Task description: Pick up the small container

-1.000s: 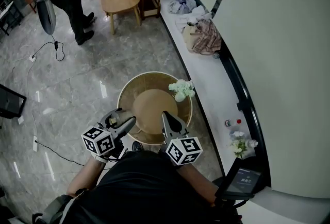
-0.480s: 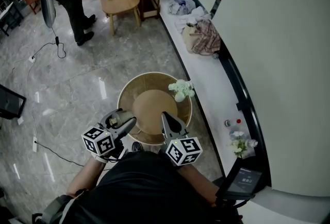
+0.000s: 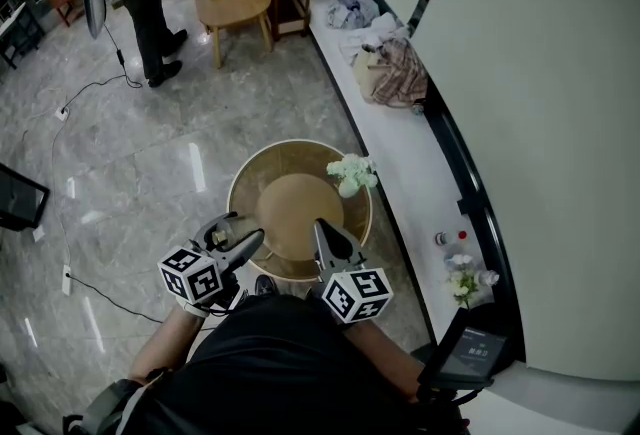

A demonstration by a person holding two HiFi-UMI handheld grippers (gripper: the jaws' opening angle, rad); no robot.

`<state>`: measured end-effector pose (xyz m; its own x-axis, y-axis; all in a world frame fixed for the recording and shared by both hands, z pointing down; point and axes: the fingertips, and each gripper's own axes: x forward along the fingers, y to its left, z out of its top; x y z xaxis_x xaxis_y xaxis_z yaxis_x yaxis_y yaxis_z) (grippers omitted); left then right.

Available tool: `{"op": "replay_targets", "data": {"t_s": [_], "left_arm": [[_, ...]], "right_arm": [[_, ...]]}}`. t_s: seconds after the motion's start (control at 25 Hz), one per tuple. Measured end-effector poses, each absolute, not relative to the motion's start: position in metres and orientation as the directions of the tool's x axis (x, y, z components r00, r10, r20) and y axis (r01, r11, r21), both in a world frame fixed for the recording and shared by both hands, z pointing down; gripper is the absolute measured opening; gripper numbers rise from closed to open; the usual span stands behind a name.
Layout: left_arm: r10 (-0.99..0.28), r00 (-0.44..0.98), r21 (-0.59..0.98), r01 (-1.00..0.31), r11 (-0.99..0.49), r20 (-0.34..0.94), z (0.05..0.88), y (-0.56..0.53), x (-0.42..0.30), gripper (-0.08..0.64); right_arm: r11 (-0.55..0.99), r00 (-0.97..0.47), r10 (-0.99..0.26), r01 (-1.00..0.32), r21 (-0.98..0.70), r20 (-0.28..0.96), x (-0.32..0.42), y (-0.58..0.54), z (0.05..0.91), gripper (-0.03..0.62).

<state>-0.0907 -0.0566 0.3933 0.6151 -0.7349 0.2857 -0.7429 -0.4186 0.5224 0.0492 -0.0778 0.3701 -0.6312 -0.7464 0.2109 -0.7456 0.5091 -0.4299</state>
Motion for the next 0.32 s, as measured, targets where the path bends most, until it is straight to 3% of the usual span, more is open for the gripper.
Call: {"op": "replay_targets", "data": {"t_s": [0.32], "left_arm": [[-0.732,0.614,0.525,-0.745,-0.413,0.296,0.3950,-0.0615,-0.0950,0.334]], "right_arm": [[0.498,-0.626,-0.748,-0.750,-0.436,0.220,0.0480,-0.0803,0.3692,0.006]]}}
